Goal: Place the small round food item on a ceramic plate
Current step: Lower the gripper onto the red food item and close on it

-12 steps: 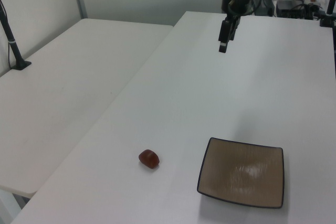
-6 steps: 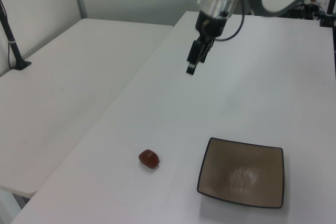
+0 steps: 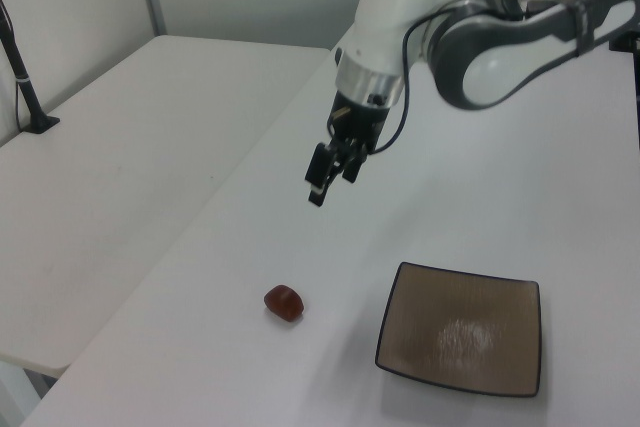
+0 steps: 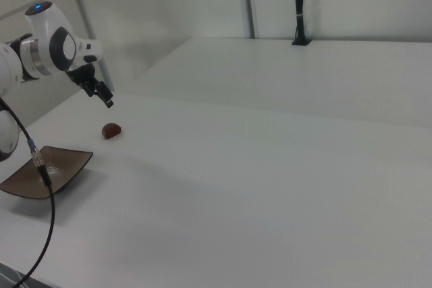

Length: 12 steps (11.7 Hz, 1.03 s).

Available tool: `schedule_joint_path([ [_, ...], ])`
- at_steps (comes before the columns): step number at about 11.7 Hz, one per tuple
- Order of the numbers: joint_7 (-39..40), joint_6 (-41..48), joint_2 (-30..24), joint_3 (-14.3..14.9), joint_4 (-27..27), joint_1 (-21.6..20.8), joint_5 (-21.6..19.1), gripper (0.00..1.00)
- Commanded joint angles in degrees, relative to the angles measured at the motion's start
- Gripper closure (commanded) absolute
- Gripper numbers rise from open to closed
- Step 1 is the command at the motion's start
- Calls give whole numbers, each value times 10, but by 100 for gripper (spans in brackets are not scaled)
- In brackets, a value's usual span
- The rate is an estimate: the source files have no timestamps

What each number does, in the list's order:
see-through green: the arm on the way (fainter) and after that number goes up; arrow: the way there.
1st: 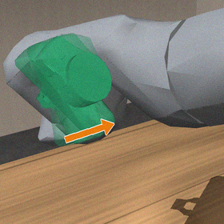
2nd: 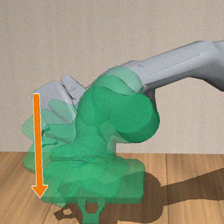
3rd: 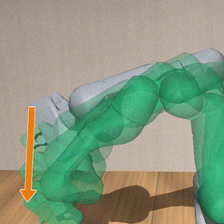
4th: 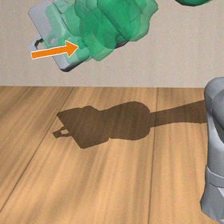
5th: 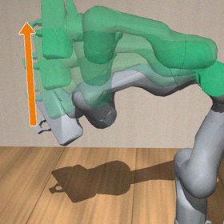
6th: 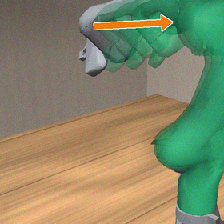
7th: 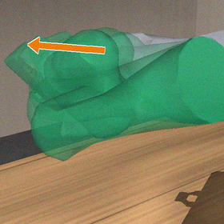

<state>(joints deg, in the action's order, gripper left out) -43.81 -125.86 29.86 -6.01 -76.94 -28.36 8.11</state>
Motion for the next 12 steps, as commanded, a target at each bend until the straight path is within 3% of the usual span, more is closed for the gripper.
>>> schedule_joint_path([
  [1, -49, -58, 73, 20, 60, -29, 33, 0],
  [5, -67, -128, 120, 50, 62, -54, 38, 0],
  [12, -112, -158, 178, 53, 98, -73, 108, 0],
])
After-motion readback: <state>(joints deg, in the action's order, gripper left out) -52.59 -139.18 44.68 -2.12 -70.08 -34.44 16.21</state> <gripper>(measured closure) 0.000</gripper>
